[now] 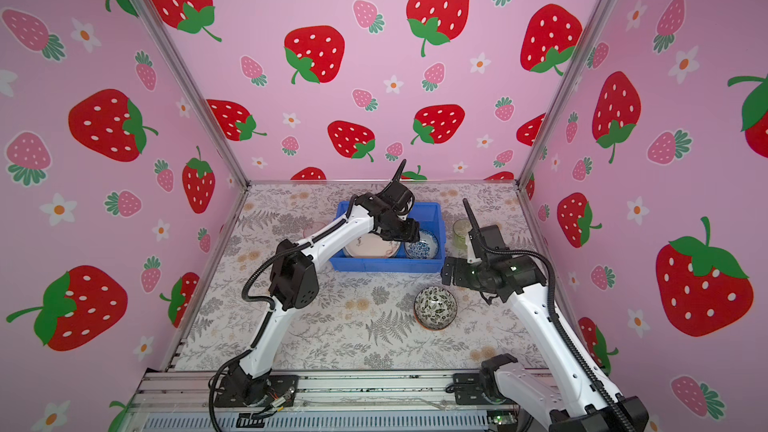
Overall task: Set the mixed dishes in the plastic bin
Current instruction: 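Open the left gripper and raise it while the right grasps the leaf-patterned bowl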
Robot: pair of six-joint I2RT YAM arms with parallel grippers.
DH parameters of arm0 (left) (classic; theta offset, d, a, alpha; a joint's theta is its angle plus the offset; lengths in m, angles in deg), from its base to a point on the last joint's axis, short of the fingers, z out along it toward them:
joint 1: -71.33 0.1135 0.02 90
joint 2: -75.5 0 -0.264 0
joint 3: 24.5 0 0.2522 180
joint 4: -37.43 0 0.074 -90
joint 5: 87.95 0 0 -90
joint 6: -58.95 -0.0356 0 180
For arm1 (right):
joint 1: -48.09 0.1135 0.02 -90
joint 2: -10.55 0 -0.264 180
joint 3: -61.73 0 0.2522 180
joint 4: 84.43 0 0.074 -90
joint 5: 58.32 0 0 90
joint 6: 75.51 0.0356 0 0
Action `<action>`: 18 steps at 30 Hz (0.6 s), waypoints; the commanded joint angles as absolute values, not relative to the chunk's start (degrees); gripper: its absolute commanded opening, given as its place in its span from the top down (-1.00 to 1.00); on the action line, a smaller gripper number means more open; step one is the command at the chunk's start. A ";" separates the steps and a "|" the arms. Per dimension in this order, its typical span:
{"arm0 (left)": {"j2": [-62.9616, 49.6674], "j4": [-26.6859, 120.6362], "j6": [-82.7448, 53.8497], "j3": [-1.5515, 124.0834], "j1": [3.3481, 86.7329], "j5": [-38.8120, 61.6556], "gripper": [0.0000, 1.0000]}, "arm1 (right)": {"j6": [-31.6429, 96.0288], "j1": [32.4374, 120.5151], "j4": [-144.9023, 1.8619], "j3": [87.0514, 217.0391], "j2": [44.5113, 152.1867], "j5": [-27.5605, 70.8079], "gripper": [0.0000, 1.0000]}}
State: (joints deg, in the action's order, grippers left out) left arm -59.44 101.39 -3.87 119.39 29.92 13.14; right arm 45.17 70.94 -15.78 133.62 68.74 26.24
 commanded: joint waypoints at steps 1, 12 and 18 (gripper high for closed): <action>-53.76 102.69 -4.31 121.02 29.86 12.63 -0.59 | 44.41 70.73 -14.78 131.76 69.11 26.44 -0.95; -38.12 99.40 -4.12 106.06 30.01 8.38 -0.85 | 43.85 70.68 -16.54 122.91 70.31 24.87 -0.74; -29.67 96.42 -2.76 95.13 30.55 7.93 -0.86 | 43.46 70.77 -18.38 121.52 71.64 22.89 -0.47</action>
